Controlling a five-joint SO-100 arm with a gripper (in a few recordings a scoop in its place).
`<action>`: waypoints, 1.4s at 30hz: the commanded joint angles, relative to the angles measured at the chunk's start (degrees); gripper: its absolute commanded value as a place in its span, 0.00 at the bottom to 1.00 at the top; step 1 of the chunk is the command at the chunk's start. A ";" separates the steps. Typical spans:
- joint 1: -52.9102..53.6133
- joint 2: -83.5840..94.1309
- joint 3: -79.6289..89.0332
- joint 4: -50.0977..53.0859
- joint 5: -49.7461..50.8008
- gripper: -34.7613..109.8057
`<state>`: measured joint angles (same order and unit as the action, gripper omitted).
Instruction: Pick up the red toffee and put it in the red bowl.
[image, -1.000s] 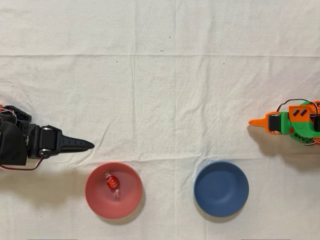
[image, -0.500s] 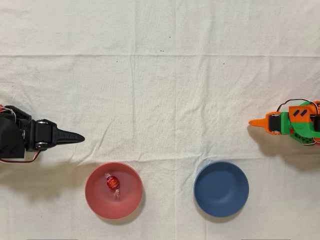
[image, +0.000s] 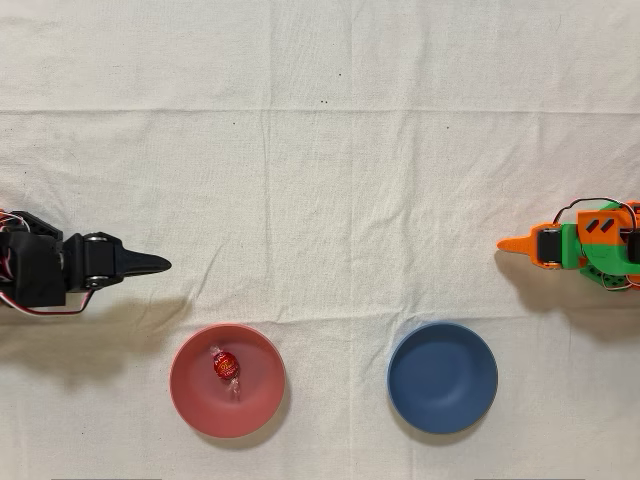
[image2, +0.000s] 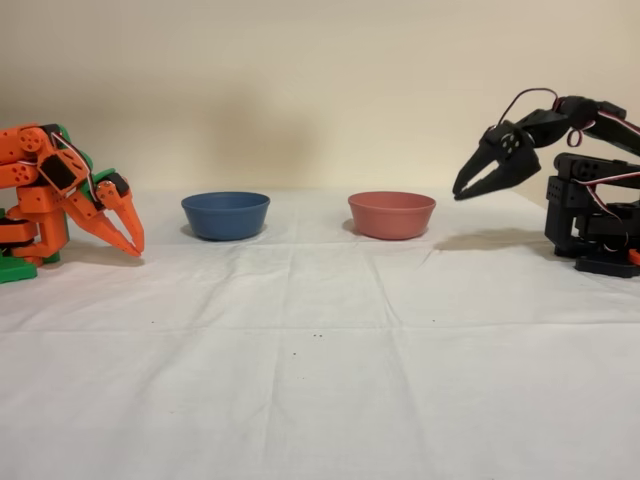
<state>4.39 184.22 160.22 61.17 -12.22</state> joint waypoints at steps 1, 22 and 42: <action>0.09 0.09 3.43 -1.05 0.18 0.24; -1.49 -1.67 15.29 -12.22 8.61 0.24; -3.16 0.09 15.29 -10.46 6.86 0.25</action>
<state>0.97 183.16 174.38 49.83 -4.66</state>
